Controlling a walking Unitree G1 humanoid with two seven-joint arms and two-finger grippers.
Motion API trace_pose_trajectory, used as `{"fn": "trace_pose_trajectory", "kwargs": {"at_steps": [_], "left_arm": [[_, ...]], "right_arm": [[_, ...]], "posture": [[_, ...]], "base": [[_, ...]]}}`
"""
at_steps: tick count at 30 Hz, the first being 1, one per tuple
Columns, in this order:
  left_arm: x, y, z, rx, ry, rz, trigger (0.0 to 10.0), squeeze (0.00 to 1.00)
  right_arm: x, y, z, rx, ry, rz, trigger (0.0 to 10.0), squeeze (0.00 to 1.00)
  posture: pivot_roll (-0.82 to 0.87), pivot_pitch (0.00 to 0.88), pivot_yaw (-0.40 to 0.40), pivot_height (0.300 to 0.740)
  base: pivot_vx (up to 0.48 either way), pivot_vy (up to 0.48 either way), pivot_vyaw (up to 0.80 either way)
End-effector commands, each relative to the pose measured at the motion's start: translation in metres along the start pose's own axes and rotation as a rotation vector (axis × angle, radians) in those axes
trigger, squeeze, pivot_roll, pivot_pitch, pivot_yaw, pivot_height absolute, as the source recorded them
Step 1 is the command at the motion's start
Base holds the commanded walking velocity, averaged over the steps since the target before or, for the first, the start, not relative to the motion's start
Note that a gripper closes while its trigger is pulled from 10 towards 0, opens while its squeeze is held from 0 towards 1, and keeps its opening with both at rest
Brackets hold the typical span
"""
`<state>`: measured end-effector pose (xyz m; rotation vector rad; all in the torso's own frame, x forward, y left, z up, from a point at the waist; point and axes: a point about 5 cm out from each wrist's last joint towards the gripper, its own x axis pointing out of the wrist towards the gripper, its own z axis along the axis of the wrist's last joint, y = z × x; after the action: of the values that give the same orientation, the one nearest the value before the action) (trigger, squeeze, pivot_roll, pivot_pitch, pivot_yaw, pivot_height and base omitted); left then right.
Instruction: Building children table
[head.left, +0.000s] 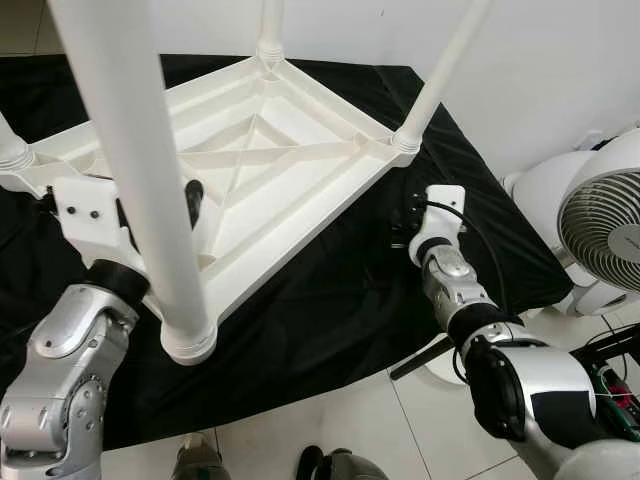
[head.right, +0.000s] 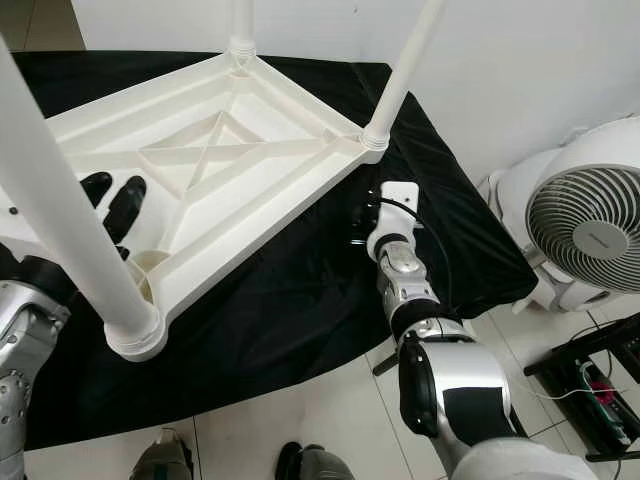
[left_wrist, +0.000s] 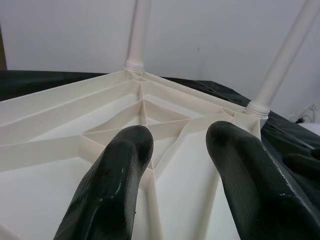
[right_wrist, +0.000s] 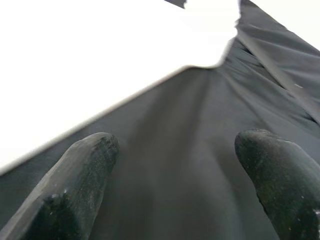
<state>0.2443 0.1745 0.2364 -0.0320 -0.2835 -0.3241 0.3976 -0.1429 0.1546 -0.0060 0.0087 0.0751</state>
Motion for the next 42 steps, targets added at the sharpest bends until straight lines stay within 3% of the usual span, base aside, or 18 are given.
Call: {"fn": "trace_pose_trajectory", "kwargs": {"at_steps": [1, 5, 7, 12, 14, 18, 19, 27, 37, 42], "left_arm": [[0.002, -0.013, 0.004, -0.002, -0.001, -0.064, 10.0, 0.0], [0.002, -0.02, 0.003, -0.008, 0.012, -0.099, 10.0, 0.0], [0.002, -0.032, 0.003, -0.022, 0.033, -0.153, 10.0, 0.0], [0.004, -0.038, 0.003, -0.038, 0.04, -0.176, 10.0, 0.0], [0.006, -0.046, 0.004, -0.046, 0.044, -0.203, 10.0, 0.0], [0.007, -0.049, 0.005, -0.048, 0.045, -0.212, 10.0, 0.0], [0.009, -0.052, 0.006, -0.051, 0.041, -0.216, 10.0, 0.0], [0.011, -0.06, 0.007, -0.074, 0.042, -0.233, 10.0, 0.0], [0.008, -0.062, 0.008, -0.081, 0.053, -0.239, 10.0, 0.0], [0.008, -0.063, 0.01, -0.102, 0.051, -0.228, 10.0, 0.0]], "right_arm": [[-0.001, 0.001, -0.005, 0.025, 0.014, 0.028, 10.0, 0.0], [-0.001, 0.006, -0.003, 0.031, 0.001, 0.07, 10.0, 0.0], [0.001, 0.015, 0.0, 0.017, -0.003, 0.119, 10.0, 0.0], [0.001, 0.023, -0.001, 0.02, 0.012, 0.155, 10.0, 0.0], [0.002, 0.037, 0.001, 0.044, 0.015, 0.208, 10.0, 0.0], [0.002, 0.045, 0.001, 0.061, 0.016, 0.241, 10.0, 0.0], [0.002, 0.056, 0.0, 0.06, 0.028, 0.275, 10.0, 0.0], [-0.004, 0.084, -0.008, 0.078, 0.065, 0.373, 10.0, 0.0], [-0.006, 0.095, -0.009, 0.079, 0.075, 0.404, 10.0, 0.0], [-0.004, 0.113, 0.003, 0.102, 0.043, 0.418, 10.0, 0.0]], "posture": [[0.25, 0.165, -0.147, 0.74], [0.24, 0.171, -0.143, 0.74], [0.23, 0.177, -0.14, 0.74], [0.23, 0.177, -0.144, 0.74], [0.23, 0.178, -0.148, 0.74], [0.23, 0.177, -0.15, 0.74], [0.24, 0.174, -0.157, 0.74], [0.24, 0.176, -0.162, 0.74], [0.25, 0.182, -0.155, 0.74], [0.26, 0.176, -0.147, 0.74]], "base": [[0.0, 0.0, 0.0], [0.0, 0.0, 0.0], [0.0, 0.0, 0.0], [0.0, 0.0, 0.0], [0.0, 0.0, 0.0], [0.0, 0.0, 0.0], [0.0, 0.0, 0.0], [0.0, 0.0, 0.0], [0.0, 0.0, 0.0], [0.0, 0.0, 0.0]]}}
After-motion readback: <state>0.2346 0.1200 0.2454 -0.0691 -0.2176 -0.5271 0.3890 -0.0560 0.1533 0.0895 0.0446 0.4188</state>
